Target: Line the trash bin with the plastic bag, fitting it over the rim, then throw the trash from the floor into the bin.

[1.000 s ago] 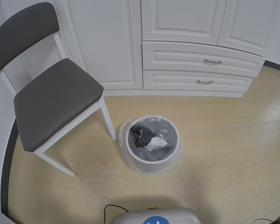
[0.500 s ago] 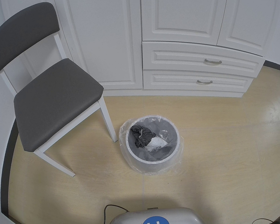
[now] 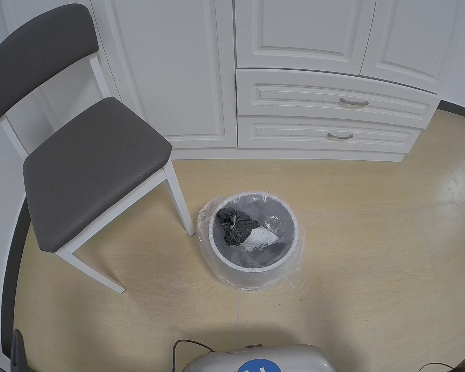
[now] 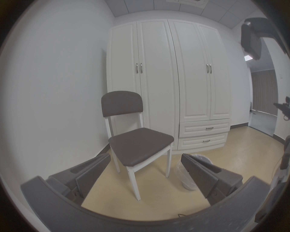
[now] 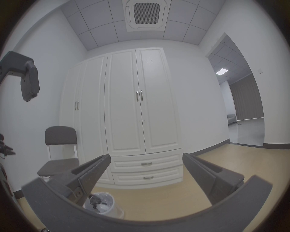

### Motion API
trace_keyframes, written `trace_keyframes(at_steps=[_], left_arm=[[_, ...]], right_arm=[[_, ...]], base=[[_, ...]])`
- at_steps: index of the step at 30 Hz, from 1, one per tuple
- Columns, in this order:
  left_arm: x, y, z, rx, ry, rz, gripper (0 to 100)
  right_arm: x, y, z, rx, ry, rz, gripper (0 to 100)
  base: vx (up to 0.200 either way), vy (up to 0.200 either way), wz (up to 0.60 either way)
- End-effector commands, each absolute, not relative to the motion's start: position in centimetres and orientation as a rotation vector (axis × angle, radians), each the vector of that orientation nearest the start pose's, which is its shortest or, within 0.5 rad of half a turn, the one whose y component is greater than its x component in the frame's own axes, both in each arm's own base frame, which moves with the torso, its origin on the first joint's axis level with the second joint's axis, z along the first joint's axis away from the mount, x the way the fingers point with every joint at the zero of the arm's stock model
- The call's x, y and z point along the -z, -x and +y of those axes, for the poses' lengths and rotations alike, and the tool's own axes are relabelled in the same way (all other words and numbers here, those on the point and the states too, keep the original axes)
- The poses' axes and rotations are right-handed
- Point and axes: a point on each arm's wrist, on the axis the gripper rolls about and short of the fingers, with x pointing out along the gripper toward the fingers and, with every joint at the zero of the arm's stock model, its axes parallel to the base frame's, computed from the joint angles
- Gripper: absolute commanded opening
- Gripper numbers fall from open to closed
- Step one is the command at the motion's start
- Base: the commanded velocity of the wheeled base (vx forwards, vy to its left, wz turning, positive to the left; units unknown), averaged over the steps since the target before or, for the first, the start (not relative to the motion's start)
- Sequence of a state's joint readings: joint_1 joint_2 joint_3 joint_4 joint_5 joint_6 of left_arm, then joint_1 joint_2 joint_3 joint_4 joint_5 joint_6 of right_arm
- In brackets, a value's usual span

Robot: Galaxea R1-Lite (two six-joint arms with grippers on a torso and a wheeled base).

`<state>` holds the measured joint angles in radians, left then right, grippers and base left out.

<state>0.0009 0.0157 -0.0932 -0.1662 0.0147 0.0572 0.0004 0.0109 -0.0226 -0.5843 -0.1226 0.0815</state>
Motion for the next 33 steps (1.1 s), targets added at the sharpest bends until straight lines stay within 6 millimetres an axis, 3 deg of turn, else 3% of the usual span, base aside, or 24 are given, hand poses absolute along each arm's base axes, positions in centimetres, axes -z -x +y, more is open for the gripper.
trace_keyframes(at_steps=[1, 3, 7, 22, 27, 33], left_arm=[[-9.2, 2.4, 0.1, -0.033, -0.067, -0.155, 100], [-8.1, 2.3, 0.1, -0.064, -0.083, -0.056, 100], [-8.0, 2.3, 0.1, -0.05, -0.07, -0.037, 100], [-7.5, 2.3, -0.1, 0.034, -0.035, 0.006, 100], [-7.5, 2.3, -0.1, 0.031, -0.02, 0.009, 100], [-7.5, 2.3, -0.1, 0.031, -0.011, 0.006, 100]], right_arm=[[-13.9, 4.5, -0.3, 0.093, -0.14, -0.677, 100], [-14.0, 4.6, -0.3, 0.096, -0.135, -0.686, 100], [-13.9, 4.5, -0.3, 0.104, -0.135, -0.674, 100], [-10.2, 2.7, -0.4, 0.148, -0.1, -0.27, 100], [-8.3, 2.3, -0.4, 0.158, -0.012, -0.071, 100], [-8.2, 2.3, -0.2, 0.089, 0.043, -0.062, 100]], base=[[0.0, 0.0, 0.0], [0.0, 0.0, 0.0], [0.0, 0.0, 0.0], [0.0, 0.0, 0.0], [0.0, 0.0, 0.0], [0.0, 0.0, 0.0]])
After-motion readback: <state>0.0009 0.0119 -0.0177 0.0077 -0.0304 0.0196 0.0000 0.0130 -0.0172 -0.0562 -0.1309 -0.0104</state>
